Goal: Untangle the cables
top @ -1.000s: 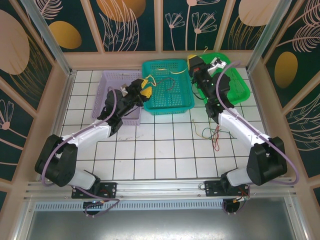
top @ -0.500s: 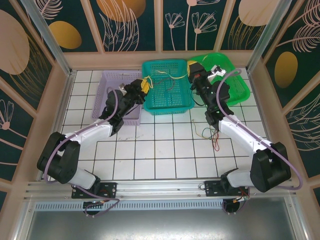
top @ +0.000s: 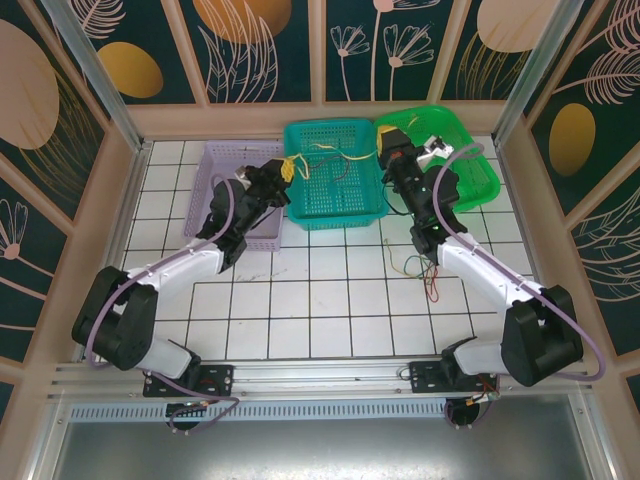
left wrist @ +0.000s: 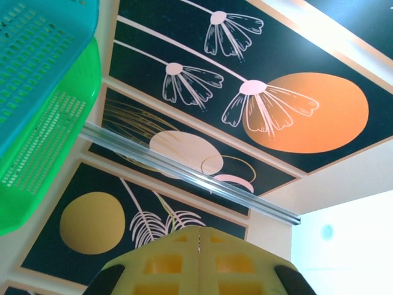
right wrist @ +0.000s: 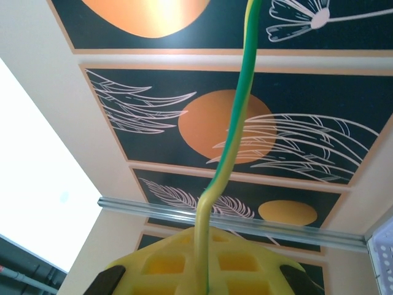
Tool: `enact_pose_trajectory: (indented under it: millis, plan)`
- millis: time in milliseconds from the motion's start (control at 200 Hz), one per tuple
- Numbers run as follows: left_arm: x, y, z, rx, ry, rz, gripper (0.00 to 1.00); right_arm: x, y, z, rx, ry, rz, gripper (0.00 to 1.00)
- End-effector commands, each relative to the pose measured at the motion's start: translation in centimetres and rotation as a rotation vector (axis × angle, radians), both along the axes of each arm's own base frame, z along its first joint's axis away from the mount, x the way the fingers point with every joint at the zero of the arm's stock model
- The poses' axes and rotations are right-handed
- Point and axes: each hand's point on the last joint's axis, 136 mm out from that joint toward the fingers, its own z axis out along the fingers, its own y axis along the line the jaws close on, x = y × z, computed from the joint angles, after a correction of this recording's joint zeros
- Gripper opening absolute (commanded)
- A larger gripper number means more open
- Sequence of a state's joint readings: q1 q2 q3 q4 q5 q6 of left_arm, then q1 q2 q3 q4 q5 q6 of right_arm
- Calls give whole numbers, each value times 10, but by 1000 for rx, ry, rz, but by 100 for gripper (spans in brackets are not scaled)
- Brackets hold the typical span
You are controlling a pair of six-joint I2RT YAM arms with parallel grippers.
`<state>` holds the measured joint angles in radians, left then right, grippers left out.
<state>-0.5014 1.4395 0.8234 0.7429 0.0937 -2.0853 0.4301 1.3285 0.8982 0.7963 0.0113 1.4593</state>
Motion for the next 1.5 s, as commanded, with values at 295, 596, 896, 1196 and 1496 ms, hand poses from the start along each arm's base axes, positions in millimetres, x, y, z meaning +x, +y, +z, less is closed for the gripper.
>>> enact_pose_trajectory:
  millis: [295,596,896,1196,1496]
  plan:
    - [-81,35,-79,228,288,-52,0,27,-78,89,-209,-382,-254,0]
    - [-136,82,-133,394,434,8,0,45,-112,117,-321,-490,-295,0]
    - [-148,114,-142,582,478,92,0,44,-114,121,-361,-492,-253,0]
    - [-111,152,-71,1101,332,209,0,20,-102,102,-557,-442,-118,0]
    - [-44,196,18,1503,117,344,0,-19,-86,49,-742,-309,0,0]
